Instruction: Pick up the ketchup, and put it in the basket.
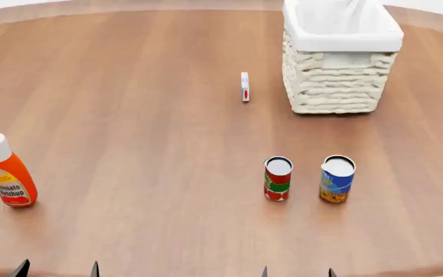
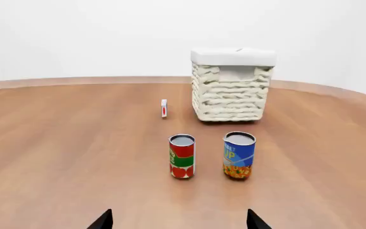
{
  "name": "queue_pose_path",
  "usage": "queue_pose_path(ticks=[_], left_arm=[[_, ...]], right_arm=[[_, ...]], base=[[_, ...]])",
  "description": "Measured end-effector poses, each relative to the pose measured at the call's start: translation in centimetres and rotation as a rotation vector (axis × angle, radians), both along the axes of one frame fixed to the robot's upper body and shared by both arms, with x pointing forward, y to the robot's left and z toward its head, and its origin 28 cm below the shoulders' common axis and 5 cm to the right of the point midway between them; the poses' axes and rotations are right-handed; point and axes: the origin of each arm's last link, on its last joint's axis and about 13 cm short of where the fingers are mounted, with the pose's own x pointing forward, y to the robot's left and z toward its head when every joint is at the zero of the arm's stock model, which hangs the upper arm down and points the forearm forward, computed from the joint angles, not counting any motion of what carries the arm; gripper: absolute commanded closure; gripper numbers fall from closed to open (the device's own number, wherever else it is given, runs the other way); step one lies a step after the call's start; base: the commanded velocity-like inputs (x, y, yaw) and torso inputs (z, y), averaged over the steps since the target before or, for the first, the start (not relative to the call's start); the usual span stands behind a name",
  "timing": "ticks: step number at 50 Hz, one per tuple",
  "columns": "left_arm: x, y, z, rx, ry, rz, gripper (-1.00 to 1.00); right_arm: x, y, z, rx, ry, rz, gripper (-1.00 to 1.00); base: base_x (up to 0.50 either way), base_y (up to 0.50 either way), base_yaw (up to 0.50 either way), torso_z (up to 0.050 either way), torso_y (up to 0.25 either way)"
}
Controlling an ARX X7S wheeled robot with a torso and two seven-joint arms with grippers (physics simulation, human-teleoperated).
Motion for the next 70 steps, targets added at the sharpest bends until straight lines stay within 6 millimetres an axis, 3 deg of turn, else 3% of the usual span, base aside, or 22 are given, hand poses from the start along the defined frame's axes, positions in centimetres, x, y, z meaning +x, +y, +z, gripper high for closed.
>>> queue_pose_path(ticks=[29, 52, 70], left_arm=[[0.0, 0.2, 0.3, 0.014, -0.025, 0.007, -1.00], [-2.0, 0.6, 5.7, 0.022, -0.229, 0.010, -1.00], [-3.2, 0.5, 7.7, 0.015, -0.308, 0.003, -1.00]], right_arm=[[-0.2, -0.2, 1.0, 0.017, -0.004, -0.003, -1.00], [-2.4, 0.4, 7.5, -0.052, -0.162, -0.005, -1.00], [-3.3, 0.6, 8.9, -0.062, -0.255, -0.034, -1.00]], base=[[0.00, 0.00, 0.00, 0.000, 0.000], [0.00, 0.00, 0.00, 0.000, 0.000], [0.14, -0.05, 0.00, 0.000, 0.000]])
